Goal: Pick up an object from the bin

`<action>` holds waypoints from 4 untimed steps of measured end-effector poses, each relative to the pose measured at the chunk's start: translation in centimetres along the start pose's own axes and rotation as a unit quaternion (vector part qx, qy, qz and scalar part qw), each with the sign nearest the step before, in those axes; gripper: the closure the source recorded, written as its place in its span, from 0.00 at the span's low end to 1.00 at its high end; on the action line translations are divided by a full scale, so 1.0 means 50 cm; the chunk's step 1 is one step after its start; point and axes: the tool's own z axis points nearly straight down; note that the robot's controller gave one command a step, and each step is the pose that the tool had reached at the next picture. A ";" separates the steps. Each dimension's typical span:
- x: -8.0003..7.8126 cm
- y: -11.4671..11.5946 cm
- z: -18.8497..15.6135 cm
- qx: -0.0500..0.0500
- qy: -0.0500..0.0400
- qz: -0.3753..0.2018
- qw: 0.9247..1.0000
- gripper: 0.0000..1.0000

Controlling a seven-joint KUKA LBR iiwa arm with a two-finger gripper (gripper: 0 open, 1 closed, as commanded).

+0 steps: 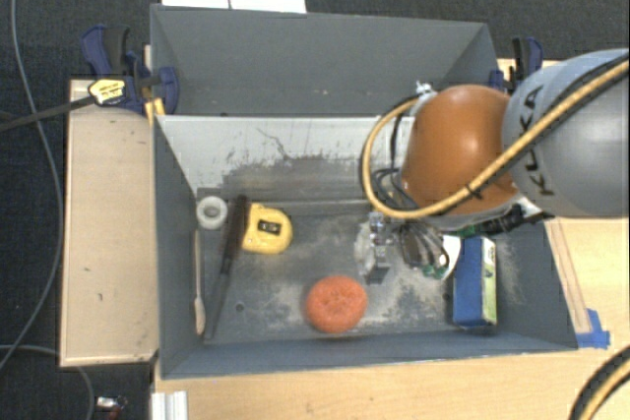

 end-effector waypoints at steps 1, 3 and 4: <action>0.005 -0.048 0.018 0.002 0.001 0.031 1.000 1.00; 0.040 -0.032 -0.294 0.001 -0.001 -0.171 0.985 0.00; 0.035 -0.102 -0.183 0.002 -0.006 -0.212 0.977 0.00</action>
Offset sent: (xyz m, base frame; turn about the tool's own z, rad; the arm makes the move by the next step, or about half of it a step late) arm -0.0221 -0.0164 0.1455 -0.3449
